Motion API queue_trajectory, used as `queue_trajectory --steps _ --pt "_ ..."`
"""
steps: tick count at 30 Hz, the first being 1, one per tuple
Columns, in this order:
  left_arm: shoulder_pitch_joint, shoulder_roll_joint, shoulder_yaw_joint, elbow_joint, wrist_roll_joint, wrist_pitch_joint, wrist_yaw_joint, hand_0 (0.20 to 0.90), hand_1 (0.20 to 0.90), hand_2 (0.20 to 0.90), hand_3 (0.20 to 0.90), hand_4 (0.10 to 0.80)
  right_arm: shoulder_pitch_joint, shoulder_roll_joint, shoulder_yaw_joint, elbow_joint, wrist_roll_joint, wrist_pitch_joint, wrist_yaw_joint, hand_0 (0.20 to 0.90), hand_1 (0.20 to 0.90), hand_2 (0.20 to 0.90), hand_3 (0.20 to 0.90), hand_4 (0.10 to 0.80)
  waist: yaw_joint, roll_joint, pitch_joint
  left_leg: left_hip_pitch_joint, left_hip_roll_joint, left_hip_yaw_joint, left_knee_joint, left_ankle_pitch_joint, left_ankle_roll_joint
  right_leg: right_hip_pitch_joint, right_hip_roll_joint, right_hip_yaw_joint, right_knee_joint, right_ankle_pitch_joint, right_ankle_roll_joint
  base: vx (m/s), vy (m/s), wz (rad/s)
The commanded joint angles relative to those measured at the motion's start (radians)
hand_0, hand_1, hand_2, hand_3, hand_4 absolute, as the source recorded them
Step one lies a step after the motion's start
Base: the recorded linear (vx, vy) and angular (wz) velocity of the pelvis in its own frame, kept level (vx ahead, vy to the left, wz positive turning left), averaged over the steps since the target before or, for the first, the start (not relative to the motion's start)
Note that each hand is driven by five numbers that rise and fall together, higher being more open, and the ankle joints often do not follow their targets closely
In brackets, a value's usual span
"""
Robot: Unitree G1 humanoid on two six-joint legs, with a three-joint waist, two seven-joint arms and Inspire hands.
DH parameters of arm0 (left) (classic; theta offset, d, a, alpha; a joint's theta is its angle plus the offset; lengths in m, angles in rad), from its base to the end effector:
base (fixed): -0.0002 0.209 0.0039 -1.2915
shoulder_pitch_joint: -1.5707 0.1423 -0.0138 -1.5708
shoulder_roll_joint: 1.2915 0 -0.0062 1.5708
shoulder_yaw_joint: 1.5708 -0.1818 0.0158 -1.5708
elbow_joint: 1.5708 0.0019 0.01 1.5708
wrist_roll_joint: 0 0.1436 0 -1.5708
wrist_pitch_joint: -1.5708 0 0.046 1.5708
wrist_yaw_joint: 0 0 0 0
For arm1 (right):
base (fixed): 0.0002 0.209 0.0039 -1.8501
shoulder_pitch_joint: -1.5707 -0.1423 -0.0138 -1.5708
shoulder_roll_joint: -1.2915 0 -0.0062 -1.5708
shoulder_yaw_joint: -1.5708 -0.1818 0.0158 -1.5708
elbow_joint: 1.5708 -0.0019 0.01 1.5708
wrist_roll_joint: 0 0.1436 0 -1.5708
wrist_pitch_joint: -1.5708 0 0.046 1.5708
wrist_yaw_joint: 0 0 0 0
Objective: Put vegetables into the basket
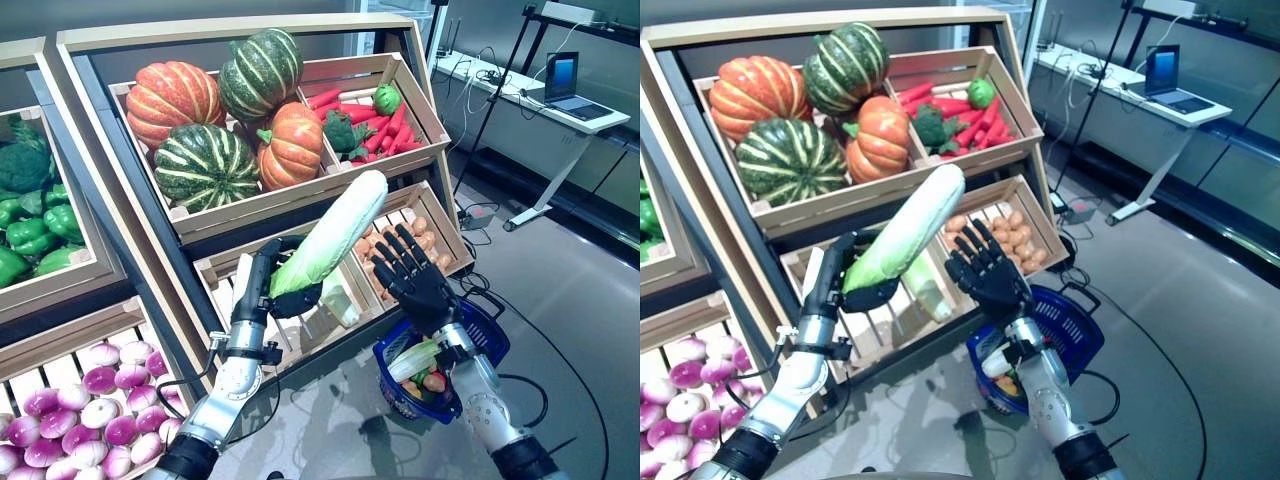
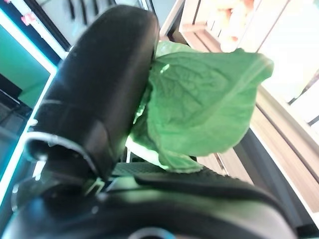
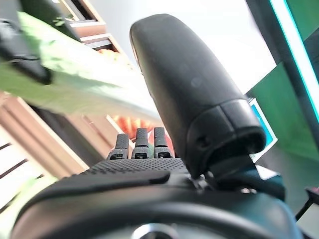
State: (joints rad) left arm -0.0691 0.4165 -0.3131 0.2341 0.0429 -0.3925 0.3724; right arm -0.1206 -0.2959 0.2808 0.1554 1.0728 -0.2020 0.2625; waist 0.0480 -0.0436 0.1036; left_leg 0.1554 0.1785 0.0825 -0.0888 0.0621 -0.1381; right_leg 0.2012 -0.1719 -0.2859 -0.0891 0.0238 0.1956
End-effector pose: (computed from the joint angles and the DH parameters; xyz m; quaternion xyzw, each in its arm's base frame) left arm 0.2091 0.1756 0.0273 0.1977 -0.1186 0.0028 0.9731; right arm 0.2265 -0.1585 0.0405 0.3629 -0.0411 0.1804 0.9133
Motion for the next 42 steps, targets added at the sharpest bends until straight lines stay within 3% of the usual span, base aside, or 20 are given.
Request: queue_trajectory --steps 1,15,22,42 --pt "-0.163 0.042 -0.029 -0.093 0.009 -0.190 0.001 0.300 0.300 0.300 0.300 0.400 -0.179 0.018 -0.091 -0.017 0.044 -0.057 0.014 0.900 0.900 0.900 0.900 0.800 0.013 -0.009 -0.026 0.019 -0.038 -0.016 0.002 -0.091 0.040 -0.005 -0.026 0.030 0.003 0.010 -0.032 0.000 0.000 0.00" --pt "-0.214 0.031 -0.129 -0.083 0.036 -0.244 -0.032 0.300 0.300 0.300 0.300 0.400 -0.292 0.038 -0.073 0.070 0.109 0.030 -0.005 0.900 0.900 0.900 0.900 0.800 0.027 -0.011 -0.036 0.017 -0.040 -0.036 0.002 -0.098 0.039 -0.001 -0.025 0.029 0.004 0.004 -0.036 0.001 0.002 0.01" --pt "-0.255 0.034 -0.170 -0.097 0.118 -0.274 0.050 0.300 0.300 0.300 0.300 0.400 -0.288 0.062 -0.055 0.127 0.166 0.075 -0.045 0.900 0.900 0.900 0.900 0.800 0.020 -0.010 -0.042 0.019 -0.036 -0.033 0.002 -0.096 0.037 -0.002 -0.025 0.033 0.005 0.005 -0.036 0.006 0.006 0.04" --pt "-0.247 0.032 -0.116 -0.065 0.230 -0.243 0.214 0.300 0.300 0.300 0.300 0.400 -0.146 0.086 -0.015 0.162 0.088 0.127 -0.101 0.900 0.900 0.900 0.900 0.800 -0.006 -0.012 -0.038 0.016 -0.037 -0.019 0.002 -0.091 0.037 -0.015 -0.024 0.058 0.002 0.012 -0.034 -0.003 0.000 0.00"
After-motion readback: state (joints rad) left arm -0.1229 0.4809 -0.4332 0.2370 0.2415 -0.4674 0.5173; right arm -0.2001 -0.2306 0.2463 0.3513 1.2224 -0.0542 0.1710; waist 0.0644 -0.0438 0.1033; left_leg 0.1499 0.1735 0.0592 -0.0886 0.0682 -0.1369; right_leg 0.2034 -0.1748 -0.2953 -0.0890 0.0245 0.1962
